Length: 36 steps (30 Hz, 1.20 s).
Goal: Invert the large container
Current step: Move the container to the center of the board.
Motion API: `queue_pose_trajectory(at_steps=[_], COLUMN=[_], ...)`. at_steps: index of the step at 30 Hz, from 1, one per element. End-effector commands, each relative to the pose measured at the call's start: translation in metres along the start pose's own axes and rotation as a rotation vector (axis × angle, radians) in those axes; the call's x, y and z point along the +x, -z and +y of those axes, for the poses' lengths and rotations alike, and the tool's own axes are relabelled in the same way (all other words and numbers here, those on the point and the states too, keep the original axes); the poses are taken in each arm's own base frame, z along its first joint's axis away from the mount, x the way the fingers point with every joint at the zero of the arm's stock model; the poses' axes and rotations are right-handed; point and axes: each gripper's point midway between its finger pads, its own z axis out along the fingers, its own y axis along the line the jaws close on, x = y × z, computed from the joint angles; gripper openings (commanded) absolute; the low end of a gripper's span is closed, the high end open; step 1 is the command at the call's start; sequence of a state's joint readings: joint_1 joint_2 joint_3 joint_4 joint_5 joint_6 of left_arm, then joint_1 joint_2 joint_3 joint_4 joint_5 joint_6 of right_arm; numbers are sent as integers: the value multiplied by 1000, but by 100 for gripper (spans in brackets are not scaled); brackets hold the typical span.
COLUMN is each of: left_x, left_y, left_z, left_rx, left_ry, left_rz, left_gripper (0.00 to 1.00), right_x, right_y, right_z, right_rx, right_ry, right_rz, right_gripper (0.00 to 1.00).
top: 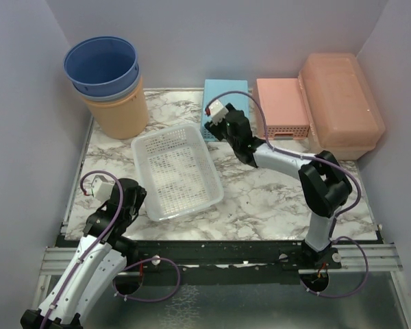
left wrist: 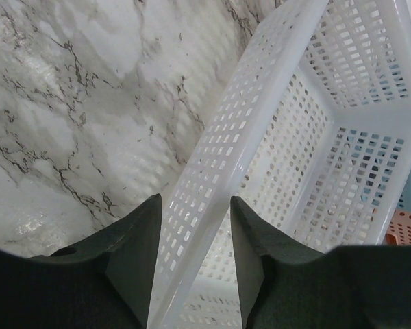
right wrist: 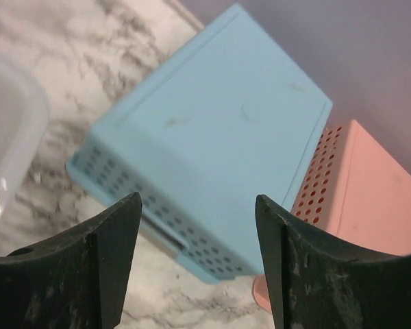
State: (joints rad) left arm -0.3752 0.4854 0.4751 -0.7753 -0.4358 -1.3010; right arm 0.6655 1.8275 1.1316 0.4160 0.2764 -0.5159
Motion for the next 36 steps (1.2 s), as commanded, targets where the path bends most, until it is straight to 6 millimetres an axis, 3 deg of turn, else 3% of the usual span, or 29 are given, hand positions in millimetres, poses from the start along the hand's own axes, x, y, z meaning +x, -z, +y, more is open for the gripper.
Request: queue_pose_trajectory(at_steps=[1,7,9,14,20,28,36], left_x=[0,1,-1,0,0,0,0], left_y=[-5,-4,-3,-3,-3,-3,-3], left_z=[10,8,7,8,9,9,8], left_rx=[-32,-22,-16,-15,-13,-10,-4], left_ry=[-13,-8,-8,-3,1,4,9], left_rz=[-15,-13,-17,-16,-16,-18,-18], left_gripper=[47,48,48,48,48,48,48], right_x=[-23,-25,-12,-10,4,51,44], right_y=[-22,-57,-70,-89,-98,-98,-99], right_z=[-14,15,28,47,45,20,16], right_rx=[72,25,20,-41,-4,199,155], right_ry=[-318,-538,-552,-559,-494,-322,-364], right_rz=[129,278,343,392,408,495,448], right_gripper=[71,75,76,78,79,83,83])
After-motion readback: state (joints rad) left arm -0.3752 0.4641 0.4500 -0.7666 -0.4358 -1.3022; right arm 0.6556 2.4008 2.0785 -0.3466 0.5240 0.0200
